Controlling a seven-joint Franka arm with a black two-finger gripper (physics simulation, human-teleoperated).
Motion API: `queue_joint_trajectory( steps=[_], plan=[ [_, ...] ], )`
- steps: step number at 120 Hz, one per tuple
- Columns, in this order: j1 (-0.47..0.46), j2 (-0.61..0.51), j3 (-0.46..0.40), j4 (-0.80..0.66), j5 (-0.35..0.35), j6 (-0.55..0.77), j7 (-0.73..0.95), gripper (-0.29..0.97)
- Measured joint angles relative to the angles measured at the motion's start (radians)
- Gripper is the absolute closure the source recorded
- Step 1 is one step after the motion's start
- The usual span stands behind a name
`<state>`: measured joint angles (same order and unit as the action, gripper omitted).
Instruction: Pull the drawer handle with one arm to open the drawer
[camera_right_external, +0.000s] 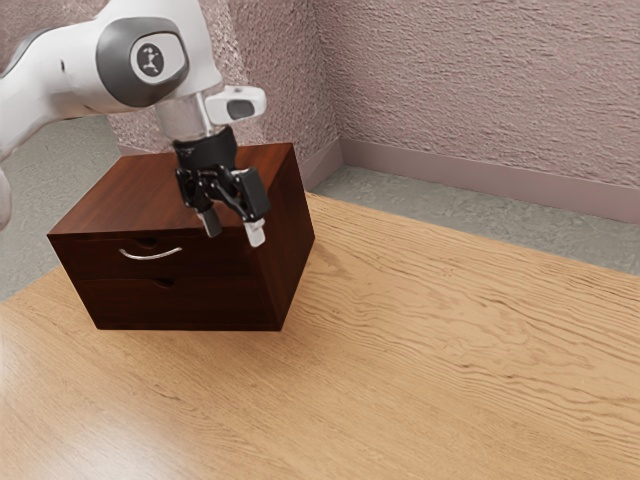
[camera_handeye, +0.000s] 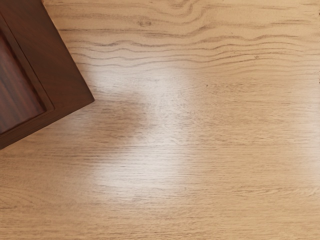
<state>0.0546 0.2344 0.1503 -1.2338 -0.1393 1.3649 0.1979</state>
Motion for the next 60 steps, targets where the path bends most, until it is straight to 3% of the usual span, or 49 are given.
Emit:
queue_joint_trajectory(
  steps=[26, 40, 60],
  plan=[
    [0.001, 0.000, -0.003, 0.005, 0.007, 0.027, 0.022, 0.00],
    [0.002, -0.010, -0.002, 0.174, 0.013, -0.018, 0.028, 0.00],
    [-0.002, -0.031, -0.005, 0.209, 0.014, -0.075, 0.030, 0.00]
  ],
)
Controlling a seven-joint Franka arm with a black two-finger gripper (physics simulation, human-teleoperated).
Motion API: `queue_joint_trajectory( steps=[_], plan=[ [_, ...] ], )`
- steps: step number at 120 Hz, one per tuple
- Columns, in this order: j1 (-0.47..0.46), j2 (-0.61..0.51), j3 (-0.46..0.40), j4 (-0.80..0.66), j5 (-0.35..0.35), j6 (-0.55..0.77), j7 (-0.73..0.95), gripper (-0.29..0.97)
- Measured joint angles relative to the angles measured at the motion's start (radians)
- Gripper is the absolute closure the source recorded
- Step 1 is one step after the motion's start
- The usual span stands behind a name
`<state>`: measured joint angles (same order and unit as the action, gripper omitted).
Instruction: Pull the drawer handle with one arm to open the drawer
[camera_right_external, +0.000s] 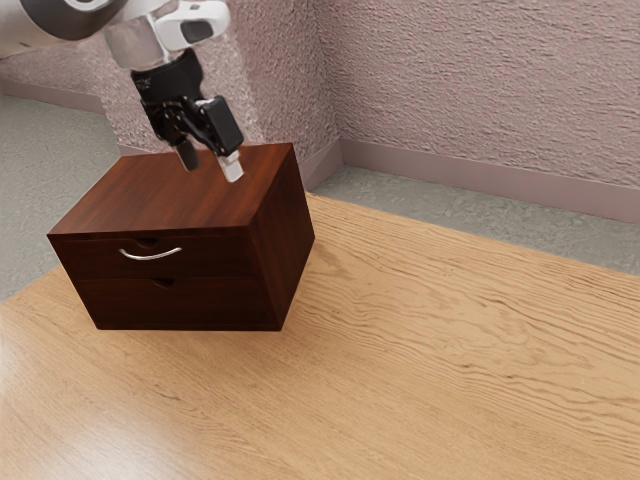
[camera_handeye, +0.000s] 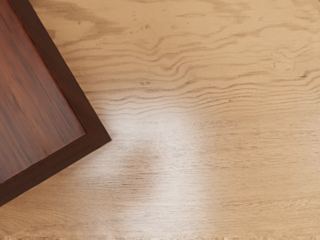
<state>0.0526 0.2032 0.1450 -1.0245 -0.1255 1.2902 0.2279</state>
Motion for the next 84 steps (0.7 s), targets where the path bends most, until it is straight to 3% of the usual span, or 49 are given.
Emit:
queue_joint_trajectory(
  steps=[14, 21, 35, 43, 60, 84],
  plan=[
    [0.009, 0.001, 0.008, -0.015, 0.005, -0.014, -0.009, 0.00],
    [-0.006, -0.034, 0.009, -0.096, 0.031, -0.012, -0.012, 0.00],
    [-0.117, -0.455, 0.013, -0.690, 0.126, 0.099, -0.009, 0.00],
    [-0.104, -0.568, 0.015, -0.848, 0.171, 0.165, -0.007, 0.00],
    [-0.099, -0.606, 0.017, -0.916, 0.226, 0.249, 0.080, 0.00],
    [-0.020, -0.544, 0.018, -0.943, 0.247, 0.316, 0.231, 0.00]
  ],
)
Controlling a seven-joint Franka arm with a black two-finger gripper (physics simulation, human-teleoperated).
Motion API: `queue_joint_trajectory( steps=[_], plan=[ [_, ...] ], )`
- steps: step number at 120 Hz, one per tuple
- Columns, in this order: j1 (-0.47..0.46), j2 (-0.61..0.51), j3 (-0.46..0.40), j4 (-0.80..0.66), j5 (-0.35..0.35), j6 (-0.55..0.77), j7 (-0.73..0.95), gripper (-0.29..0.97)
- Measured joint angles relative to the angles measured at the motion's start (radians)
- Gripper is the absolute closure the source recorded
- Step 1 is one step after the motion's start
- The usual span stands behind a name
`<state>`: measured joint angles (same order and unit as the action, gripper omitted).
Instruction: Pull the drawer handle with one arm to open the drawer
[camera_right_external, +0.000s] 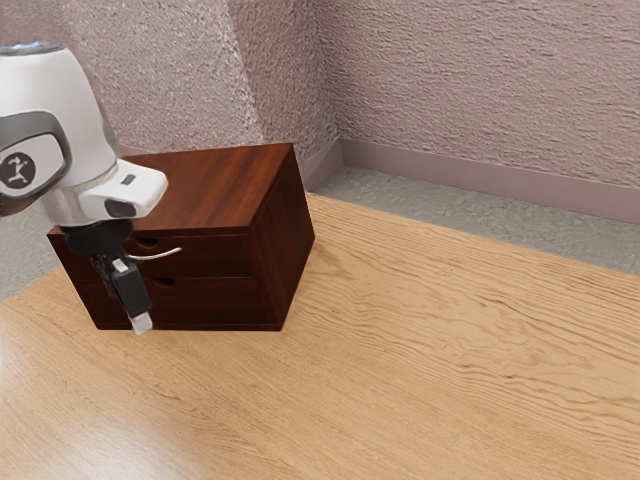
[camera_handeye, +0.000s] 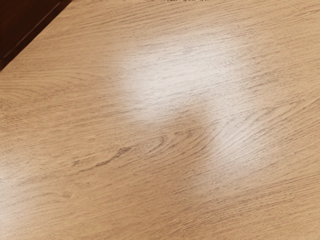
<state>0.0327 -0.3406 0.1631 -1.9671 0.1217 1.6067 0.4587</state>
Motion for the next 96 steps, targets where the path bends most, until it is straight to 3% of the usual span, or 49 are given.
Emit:
queue_joint_trajectory(
  steps=[14, 26, 41, 96],
  plan=[
    [0.055, 0.012, -0.011, -0.002, 0.009, 0.035, 0.107, 0.00],
    [0.179, 0.020, -0.139, -0.002, 0.013, 0.062, 0.199, 0.00],
    [0.234, 0.030, -0.176, -0.032, 0.015, 0.127, 0.308, 0.00],
    [0.263, 0.077, -0.171, -0.052, 0.003, 0.337, 0.638, 0.00]
  ],
)
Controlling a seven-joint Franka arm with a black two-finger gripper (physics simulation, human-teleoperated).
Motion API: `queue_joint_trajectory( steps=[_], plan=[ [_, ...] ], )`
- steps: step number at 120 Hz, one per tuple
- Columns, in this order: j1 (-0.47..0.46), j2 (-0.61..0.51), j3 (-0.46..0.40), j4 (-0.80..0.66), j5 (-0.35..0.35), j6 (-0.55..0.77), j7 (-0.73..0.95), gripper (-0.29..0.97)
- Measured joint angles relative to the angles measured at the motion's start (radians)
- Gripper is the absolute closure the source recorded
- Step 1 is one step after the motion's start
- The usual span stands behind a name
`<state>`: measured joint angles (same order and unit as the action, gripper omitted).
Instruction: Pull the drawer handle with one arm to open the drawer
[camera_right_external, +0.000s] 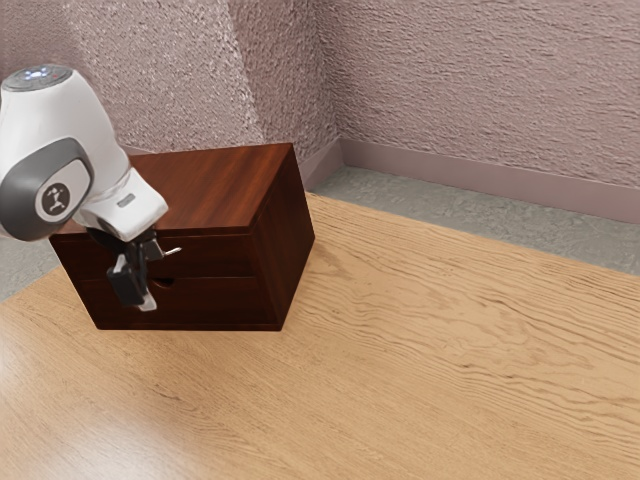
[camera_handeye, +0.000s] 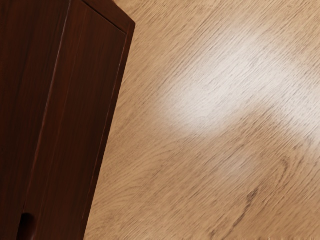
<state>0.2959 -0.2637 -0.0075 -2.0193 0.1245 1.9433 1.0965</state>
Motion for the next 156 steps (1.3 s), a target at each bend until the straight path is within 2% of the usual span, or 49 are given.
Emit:
queue_joint_trajectory(
  steps=[25, 64, 128, 137, 138, 141, 156],
  plan=[
    [0.005, 0.000, 0.037, -0.001, -0.004, 0.028, 0.111, 0.00],
    [0.007, 0.026, 0.043, -0.020, -0.005, 0.064, 0.230, 0.00],
    [0.009, 0.025, 0.081, -0.063, -0.002, 0.180, 0.333, 0.00],
    [0.009, 0.025, 0.087, -0.072, -0.003, 0.195, 0.345, -0.01],
    [0.009, 0.025, 0.087, -0.073, -0.003, 0.197, 0.346, -0.05],
    [0.009, 0.025, 0.088, -0.075, -0.003, 0.201, 0.350, 0.00],
    [0.009, 0.025, 0.098, -0.080, -0.004, 0.220, 0.366, 0.00]
  ],
)
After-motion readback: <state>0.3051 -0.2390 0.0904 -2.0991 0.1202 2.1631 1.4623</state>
